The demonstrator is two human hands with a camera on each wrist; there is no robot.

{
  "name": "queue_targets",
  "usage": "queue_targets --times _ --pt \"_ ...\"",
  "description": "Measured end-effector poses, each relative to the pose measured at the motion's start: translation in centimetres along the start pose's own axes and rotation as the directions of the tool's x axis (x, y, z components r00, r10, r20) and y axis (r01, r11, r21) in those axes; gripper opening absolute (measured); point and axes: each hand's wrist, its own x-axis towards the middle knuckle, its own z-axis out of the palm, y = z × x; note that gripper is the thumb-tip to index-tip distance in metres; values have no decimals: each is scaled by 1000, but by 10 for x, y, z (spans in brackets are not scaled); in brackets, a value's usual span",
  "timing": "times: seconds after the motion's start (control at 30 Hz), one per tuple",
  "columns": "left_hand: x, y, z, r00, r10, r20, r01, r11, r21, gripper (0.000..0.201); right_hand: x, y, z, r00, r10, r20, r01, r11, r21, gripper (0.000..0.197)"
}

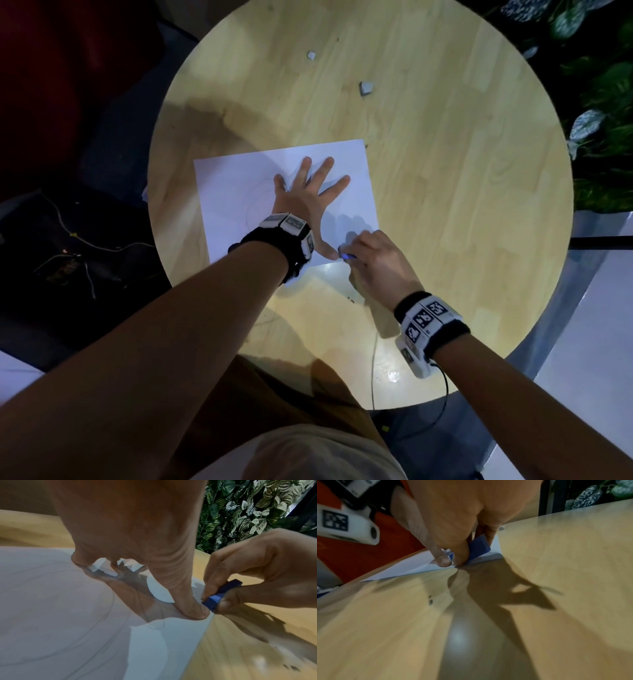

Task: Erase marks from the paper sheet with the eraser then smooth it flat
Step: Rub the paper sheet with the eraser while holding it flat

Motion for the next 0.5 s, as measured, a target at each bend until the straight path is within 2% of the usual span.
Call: queue_targets --times 0.1,0.2,0.33,0.43,0.5 --pt "0 0 0 1000 1 -5 -1 999 40 142 30 -1 4 999 -28 45 29 999 -18 25" --pt "1 1 -1 1000 1 -15 0 997 78 139 51 -6 12 999 -34 32 34 999 -7 21" --pt "0 1 0 1000 2 -1 -2 1000 20 145 15 4 1 995 -82 50 82 997 -5 25" --pt "0 -1 1 1000 2 -9 -2 1000 19 146 16 6 -5 995 -67 74 69 997 -26 28" --pt "0 -1 0 1000 10 -7 -10 1000 28 144 37 -1 2 999 22 40 -22 1000 -9 25"
